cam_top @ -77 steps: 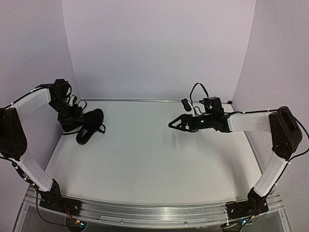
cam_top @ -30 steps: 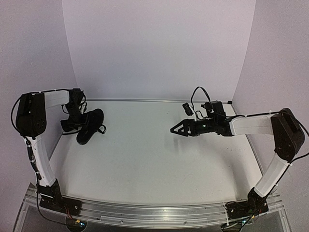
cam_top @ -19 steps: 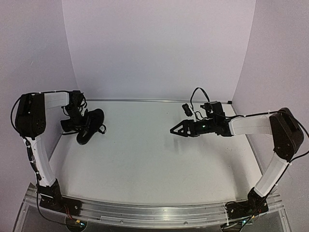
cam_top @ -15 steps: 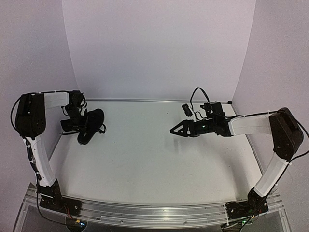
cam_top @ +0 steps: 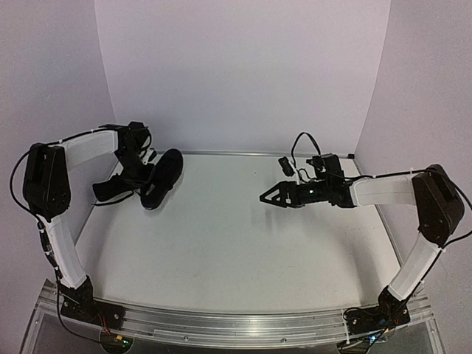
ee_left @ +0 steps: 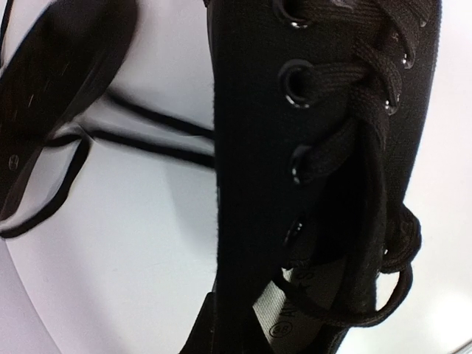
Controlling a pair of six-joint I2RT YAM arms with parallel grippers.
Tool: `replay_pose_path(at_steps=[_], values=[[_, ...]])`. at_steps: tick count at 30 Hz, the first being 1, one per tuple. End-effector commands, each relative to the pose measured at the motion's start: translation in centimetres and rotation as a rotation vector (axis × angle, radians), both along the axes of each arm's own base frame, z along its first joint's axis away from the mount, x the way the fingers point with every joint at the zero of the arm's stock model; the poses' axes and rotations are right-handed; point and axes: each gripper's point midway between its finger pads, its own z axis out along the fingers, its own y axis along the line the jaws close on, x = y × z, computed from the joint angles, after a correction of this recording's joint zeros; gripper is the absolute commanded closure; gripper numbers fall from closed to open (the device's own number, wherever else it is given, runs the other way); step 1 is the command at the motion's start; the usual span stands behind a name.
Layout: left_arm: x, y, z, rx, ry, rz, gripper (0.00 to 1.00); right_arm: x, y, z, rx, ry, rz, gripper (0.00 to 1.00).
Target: Tie the shoes
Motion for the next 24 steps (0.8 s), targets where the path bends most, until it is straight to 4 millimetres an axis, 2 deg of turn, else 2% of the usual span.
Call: replay_pose_path(at_steps=[1,4,6,9,12,15,18,24], values=[[0.5,-8.6,12.6,-0.2,-0.285,-0.157,1.0,-0.3,0.0,5.1,0.076,-0.151,-0.002,0.02],[-1.4,-13.7,17.1,-0.268,-0.357,-0.283,1.0,-1.2,-0.3,7.7,0.121,-0.248,-0.002,0.02],[-2.8,-16.3,19.7,-0.32,-0.391,-0.352,1.0,-1.7,-0.5,8.8,0.143,-0.313,-0.011,0.02],[-4.4,-18.8,22.7,-0.378,-0.433,-0.418,1.0,-2.4,-0.4,10.1,0.182,-0.397,-0.013,0.02],[-6.2,-20.8,24.7,-0.446,-0.453,-0.485,1.0,-2.6,0.1,10.8,0.195,-0.457,-0.023,0.02],[-8.1,-22.5,25.6,-0.49,-0.458,-0.552,1.0,-3.0,0.7,12.1,0.214,-0.532,-0.019,0.02],[-9.3,-23.2,26.3,-0.509,-0.469,-0.59,1.0,-3.7,1.9,13.2,0.243,-0.588,0.029,0.02],[-10.9,-23.4,27.9,-0.57,-0.484,-0.637,1.0,-5.5,5.3,13.3,0.26,-0.659,0.146,0.02]])
